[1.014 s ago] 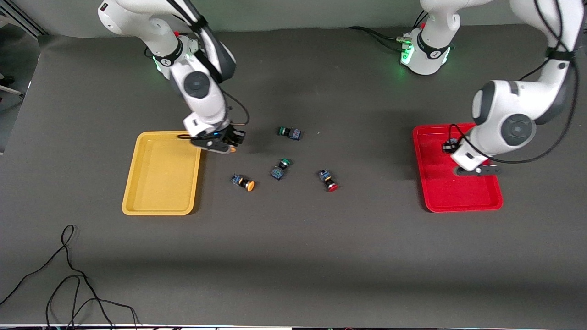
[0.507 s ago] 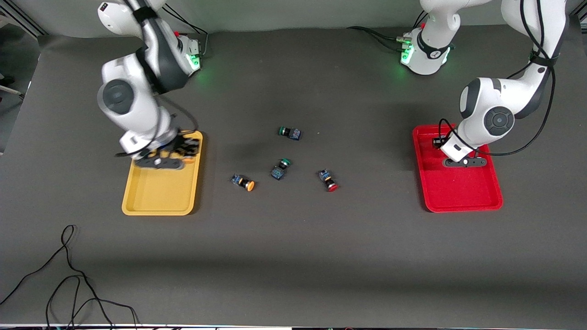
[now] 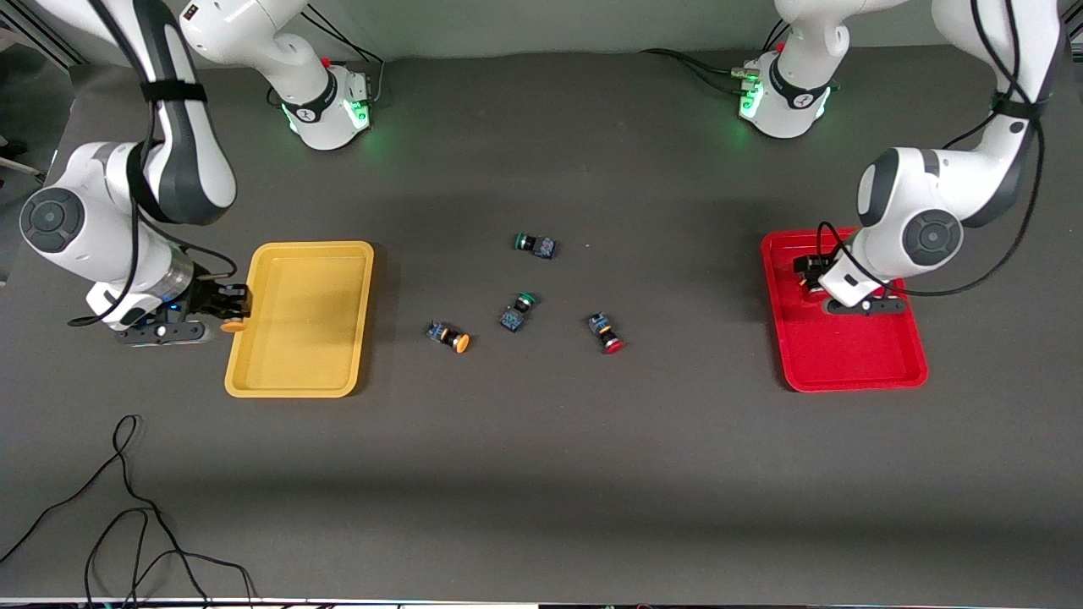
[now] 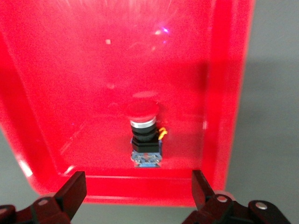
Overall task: Place red and yellow buttons in trays
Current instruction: 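Release the buttons into the trays with both grippers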
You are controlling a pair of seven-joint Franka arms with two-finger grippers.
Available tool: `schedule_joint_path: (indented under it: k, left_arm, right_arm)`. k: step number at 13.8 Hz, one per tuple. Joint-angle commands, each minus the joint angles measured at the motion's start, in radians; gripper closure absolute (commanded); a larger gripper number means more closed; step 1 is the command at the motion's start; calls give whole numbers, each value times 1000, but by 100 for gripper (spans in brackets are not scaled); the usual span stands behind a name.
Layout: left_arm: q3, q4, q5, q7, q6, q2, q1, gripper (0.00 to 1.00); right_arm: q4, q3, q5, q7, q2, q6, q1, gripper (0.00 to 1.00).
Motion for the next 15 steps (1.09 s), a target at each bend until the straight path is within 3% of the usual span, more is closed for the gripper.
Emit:
schedule_joint_path:
  k: [1,5,8,9,10,15]
  left_arm:
    - [1,204,-57,-100,-176,45,-120,0]
    - [1,537,-146,-348,-309,237,-267,0]
    - [-6,735,-200,-601,-304,399,-379,0]
    - [-7,796,-218,-682,-298,453,-420,0]
    - [-7,835,-234,-748,-286,499,-457,0]
    - [-5,829,-237,-889,-77,598,-562,0]
  right_arm:
    - [-69,0,166,-153,132,141,-2,98]
    - [-55,9,561,-485,347,166,-10,98]
    - [-35,9,587,-519,370,160,-9,95]
    - [-28,9,587,-511,370,157,-10,66]
    - [-17,9,587,-505,370,155,-12,4]
    - [41,-23,583,-494,340,77,-1,0]
